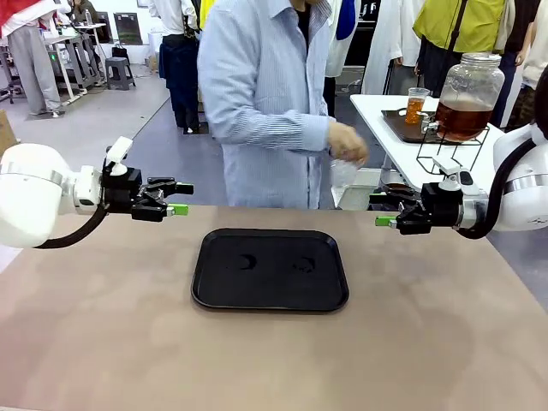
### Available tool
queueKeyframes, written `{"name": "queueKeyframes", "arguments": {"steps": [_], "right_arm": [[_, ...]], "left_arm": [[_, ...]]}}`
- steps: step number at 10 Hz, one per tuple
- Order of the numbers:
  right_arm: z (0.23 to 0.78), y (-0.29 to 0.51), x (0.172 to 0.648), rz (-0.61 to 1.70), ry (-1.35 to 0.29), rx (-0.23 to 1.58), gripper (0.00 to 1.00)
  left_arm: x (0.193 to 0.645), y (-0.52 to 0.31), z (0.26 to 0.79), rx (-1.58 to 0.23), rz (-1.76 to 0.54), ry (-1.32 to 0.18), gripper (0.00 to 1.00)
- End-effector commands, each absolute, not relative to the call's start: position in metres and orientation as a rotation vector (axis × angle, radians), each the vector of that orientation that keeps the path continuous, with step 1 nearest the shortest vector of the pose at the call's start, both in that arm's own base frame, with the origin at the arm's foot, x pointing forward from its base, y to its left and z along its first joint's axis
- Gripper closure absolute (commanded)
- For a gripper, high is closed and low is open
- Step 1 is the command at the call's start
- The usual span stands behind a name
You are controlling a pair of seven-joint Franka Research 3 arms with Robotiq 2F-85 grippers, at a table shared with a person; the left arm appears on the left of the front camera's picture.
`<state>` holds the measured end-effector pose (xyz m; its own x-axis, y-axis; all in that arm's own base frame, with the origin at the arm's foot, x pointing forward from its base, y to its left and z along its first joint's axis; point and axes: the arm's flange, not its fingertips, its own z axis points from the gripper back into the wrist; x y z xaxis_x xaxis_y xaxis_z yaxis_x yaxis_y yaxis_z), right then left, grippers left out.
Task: Pour the drink into the iced cup.
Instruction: Open the gripper to release the iced cup you were holding.
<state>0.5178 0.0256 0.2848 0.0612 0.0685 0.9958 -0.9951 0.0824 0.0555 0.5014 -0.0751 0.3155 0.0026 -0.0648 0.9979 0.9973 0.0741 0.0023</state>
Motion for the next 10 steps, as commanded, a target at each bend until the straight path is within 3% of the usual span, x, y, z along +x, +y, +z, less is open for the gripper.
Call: {"name": "queueKeyframes", "arguments": {"steps": [1,10], "right_arm": [[0.2887,0.0274,0.5194,1.144,-1.145,1.13,0.0],[0.2887,0.0274,0.5194,1.144,-1.145,1.13,0.0]], "left_arm": [[0.5025,-0.0754,0.3178,-1.104,-1.191,-1.188,0.0],[0.5025,-0.0754,0.3178,-1.104,-1.191,-1.188,0.0]]}}
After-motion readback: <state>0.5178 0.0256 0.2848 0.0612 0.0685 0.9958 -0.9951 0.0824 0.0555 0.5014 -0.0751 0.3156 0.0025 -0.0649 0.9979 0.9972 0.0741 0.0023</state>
